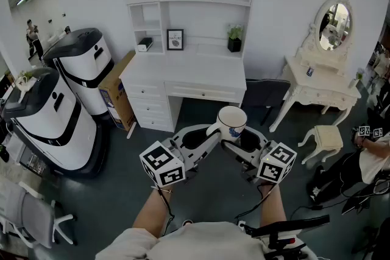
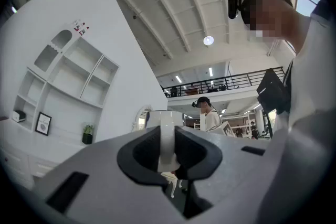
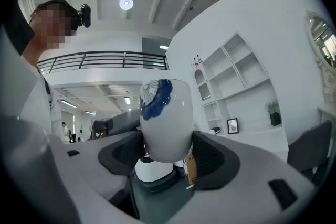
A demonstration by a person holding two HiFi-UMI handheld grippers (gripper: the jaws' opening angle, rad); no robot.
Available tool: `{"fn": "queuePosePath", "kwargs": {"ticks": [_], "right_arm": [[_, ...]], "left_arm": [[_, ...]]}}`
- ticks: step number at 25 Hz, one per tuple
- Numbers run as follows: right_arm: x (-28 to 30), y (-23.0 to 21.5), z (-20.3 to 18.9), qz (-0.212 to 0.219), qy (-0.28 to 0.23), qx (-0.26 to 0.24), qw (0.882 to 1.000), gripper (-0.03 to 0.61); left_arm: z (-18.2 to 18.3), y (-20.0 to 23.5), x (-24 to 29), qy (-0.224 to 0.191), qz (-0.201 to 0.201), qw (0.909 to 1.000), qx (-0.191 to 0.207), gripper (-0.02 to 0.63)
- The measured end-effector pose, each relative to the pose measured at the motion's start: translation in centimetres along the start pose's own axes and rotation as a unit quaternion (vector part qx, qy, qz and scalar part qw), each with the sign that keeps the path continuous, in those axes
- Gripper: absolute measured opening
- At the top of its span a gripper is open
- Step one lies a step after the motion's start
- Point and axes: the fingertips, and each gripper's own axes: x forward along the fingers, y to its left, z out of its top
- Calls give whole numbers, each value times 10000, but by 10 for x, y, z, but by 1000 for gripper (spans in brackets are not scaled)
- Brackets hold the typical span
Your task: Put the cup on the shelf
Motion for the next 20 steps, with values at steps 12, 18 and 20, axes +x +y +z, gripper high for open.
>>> {"fn": "queuePosePath", "kwargs": {"ticks": [12,18,20], "right_arm": [[9,-6,-11,-84,202,-86,9997,310],[43,-1,-12,-233,170,-232,9993,310],[51,-1,-12,-276,110,-246,9993,310]], "left_arm": [[-10,11,-5,32,107,9999,-21,63],[0,35,-26,53,32,10000,25,63],[2,41,-30,68,-28,10000,44,63]]}}
